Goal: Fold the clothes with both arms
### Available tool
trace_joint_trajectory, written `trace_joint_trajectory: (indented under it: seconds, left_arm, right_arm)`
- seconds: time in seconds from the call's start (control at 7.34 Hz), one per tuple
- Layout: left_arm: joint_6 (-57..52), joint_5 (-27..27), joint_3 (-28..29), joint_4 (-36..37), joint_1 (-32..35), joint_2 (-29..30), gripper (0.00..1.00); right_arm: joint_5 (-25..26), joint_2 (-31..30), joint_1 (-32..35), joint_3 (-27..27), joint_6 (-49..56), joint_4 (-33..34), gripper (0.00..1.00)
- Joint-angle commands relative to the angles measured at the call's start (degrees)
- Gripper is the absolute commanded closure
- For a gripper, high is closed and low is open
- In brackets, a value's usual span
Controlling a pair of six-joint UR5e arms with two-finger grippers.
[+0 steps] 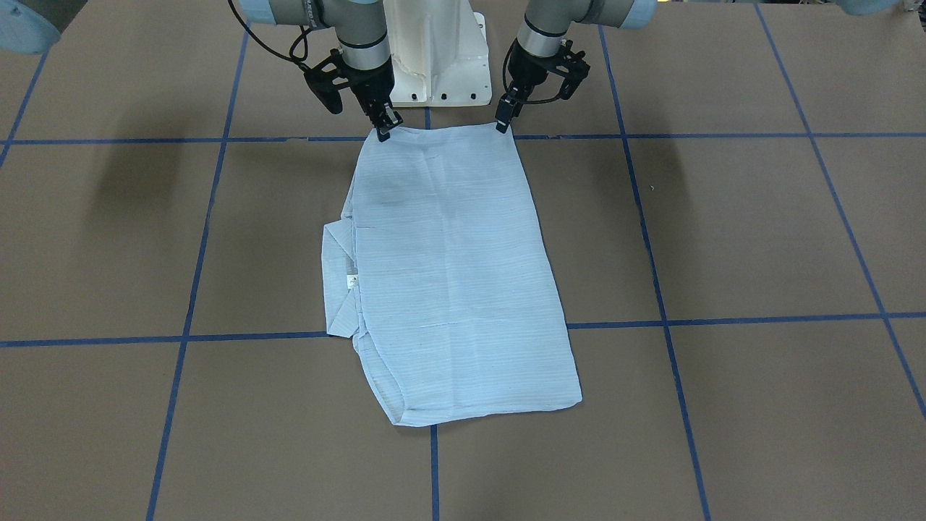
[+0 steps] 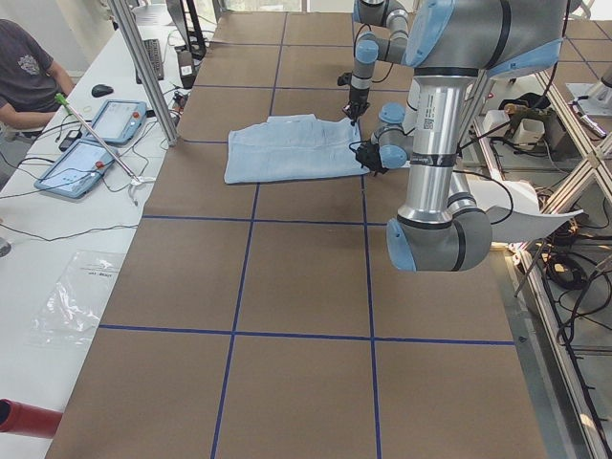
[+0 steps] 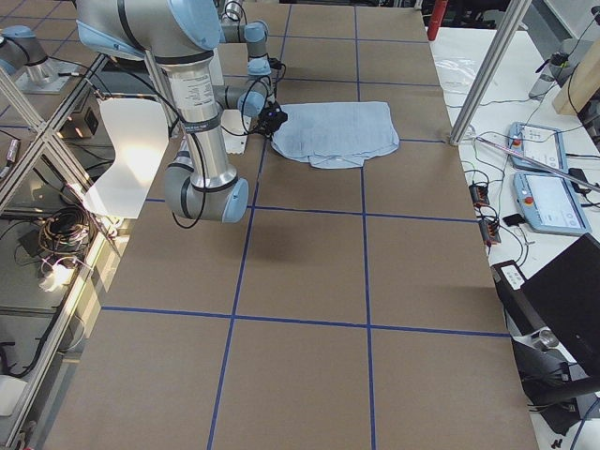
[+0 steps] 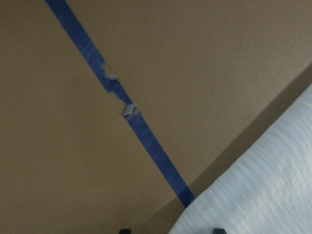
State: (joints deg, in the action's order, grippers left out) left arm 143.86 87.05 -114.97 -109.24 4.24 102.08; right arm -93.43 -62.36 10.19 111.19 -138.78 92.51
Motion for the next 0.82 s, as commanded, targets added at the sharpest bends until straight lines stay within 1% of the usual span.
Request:
trace_joint_trajectory:
  seconds: [0.0,0.14,0.27,0.68]
  left_arm:
    - [-0.2,-2.6,-0.1,0.2,0.4,0.1,0.39]
    - [-0.2,-5.1,-0.4,0.2,0.3,0.2,0.39]
    - [-0.5,-6.4,-0.2,0.2,0.2,0.6,0.39]
    - [-0.7,-6.3,0.2,0.2,-1.3,0.7,0.41]
  right_arm:
    - [0.0,0.0,0.0,-0.1,0.0,0.0,1.00]
    - [0.0,0.0,-0.1,-0.2,0.0,0.0,1.00]
    - [0.0,0.0,-0.2,-0.2,-0.1,0.0,1.00]
    - [0.1,0.7,-0.3,0.0,-0.4,1.5,1.00]
